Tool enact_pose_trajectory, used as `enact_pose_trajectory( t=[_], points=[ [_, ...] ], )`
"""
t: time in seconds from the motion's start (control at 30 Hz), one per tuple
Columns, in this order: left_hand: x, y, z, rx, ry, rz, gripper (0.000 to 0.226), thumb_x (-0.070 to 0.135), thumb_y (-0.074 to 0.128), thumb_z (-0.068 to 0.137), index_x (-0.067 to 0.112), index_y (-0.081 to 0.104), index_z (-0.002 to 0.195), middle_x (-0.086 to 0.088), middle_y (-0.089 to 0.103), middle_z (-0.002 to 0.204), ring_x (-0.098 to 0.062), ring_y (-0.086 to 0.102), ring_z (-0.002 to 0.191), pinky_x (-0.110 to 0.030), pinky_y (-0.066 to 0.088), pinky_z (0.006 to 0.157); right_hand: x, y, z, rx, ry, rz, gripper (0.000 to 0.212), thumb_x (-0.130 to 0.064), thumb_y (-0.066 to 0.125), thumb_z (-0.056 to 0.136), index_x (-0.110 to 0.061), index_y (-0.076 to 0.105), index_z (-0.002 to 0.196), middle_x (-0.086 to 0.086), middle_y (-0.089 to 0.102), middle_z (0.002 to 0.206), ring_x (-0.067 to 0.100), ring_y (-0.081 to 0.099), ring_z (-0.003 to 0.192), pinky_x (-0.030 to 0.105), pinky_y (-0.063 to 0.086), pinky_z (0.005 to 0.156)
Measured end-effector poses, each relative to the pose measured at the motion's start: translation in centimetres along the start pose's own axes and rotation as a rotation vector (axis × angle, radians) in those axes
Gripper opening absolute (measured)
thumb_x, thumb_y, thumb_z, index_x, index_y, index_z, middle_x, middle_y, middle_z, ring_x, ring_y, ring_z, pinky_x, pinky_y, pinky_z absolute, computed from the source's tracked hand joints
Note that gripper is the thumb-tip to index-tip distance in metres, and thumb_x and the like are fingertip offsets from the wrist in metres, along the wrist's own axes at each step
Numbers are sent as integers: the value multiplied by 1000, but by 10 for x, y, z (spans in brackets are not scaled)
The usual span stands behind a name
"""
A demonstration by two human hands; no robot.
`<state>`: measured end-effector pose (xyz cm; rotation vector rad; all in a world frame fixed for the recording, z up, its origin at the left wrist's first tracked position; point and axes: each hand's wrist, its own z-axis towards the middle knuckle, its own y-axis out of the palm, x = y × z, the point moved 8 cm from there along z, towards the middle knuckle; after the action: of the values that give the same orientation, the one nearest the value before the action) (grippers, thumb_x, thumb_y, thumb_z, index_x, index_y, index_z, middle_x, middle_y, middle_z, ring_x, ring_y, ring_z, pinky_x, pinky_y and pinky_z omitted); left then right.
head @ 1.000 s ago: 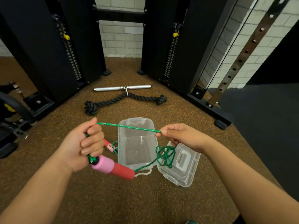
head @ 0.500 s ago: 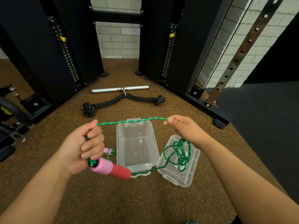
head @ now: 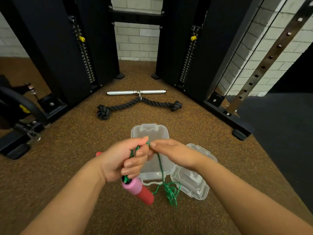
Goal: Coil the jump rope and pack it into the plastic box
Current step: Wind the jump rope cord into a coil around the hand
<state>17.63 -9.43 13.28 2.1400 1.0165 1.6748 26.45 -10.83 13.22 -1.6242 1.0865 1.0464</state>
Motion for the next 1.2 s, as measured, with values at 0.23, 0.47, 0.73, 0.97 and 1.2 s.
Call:
enact_pose_trajectory(
  t=[0.23,0.47,0.73,0.97,1.2],
  points=[
    [-1,14,-5,-108,-72,-77,75,65,16,88,10,60,60,0,45,34,-15,46,28,-18,39,41,0,-25,1,253,-92,-148,27,-37,43,98,-32,58,76,-11,44,61,7,45,58,33,48,65],
    [28,-15,-7,67,263,-436,104,82,15,78,1,56,129,-25,65,120,-36,66,106,-44,46,98,12,21,-3,174,-65,-545,25,-34,36,100,-20,56,98,-3,67,87,19,61,83,39,47,78],
    [34,-54,-17,427,402,-426,106,84,16,75,2,47,134,-22,62,126,-32,56,122,-45,30,113,-37,27,-17,198,-265,-728,31,-41,37,98,-20,53,83,-11,51,65,8,48,64,32,37,62],
    [15,-27,-8,359,89,24,118,85,-5,72,2,60,122,-20,69,115,-30,61,115,-39,43,100,-66,8,-15,209,-298,-329,23,-31,43,96,-21,60,84,-8,66,82,15,63,79,37,53,75],
    [0,13,-5,39,-118,199,125,88,-2,67,-10,64,111,-28,70,94,-34,68,87,-37,51,83,-61,-25,-10,343,-281,-423,21,-30,46,97,-25,58,81,-12,61,77,2,56,73,29,46,72]
  ],
)
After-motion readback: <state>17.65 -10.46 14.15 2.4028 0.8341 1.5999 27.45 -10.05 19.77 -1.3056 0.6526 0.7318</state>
